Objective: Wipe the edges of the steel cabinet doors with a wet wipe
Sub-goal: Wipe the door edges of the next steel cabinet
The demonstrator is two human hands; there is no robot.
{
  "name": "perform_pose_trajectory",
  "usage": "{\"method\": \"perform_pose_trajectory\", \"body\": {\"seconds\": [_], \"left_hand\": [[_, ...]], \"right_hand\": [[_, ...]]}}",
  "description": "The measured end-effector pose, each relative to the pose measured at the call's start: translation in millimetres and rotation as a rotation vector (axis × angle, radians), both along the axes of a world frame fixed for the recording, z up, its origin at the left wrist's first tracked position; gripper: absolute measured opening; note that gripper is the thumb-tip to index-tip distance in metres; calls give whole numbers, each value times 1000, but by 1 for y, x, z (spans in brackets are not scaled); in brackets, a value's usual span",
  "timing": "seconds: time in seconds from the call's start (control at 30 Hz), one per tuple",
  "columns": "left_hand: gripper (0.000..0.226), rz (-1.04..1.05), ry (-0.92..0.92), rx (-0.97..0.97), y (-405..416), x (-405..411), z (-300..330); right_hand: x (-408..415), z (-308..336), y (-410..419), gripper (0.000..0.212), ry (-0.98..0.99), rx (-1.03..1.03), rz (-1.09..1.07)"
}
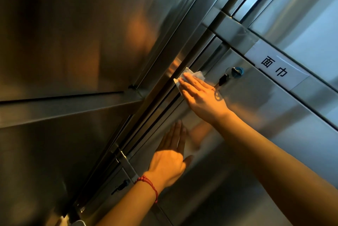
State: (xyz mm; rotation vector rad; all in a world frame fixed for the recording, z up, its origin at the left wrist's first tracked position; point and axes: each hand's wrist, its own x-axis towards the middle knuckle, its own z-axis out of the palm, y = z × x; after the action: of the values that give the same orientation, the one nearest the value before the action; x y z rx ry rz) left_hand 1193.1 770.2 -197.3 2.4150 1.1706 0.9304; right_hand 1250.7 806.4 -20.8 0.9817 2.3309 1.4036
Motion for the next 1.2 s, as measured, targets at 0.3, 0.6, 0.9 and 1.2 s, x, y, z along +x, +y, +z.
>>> {"method": "perform_pose_trajectory", "body": {"seconds": [0.3, 0.6, 0.9, 1.2], "left_hand": [[70, 41, -144, 11, -3, 7, -1], [67, 61, -190, -44, -8, 15, -6], [71, 65, -216, -77, -7, 21, -16], [74, 68, -203, -98, -5, 22, -25]], "right_hand": [[6, -3, 6, 19, -60, -9, 170], [6, -13, 9, 33, -91, -9, 164], [6, -25, 6, 39, -169, -19, 145], [7, -33, 7, 42, -159, -2, 94]]}}
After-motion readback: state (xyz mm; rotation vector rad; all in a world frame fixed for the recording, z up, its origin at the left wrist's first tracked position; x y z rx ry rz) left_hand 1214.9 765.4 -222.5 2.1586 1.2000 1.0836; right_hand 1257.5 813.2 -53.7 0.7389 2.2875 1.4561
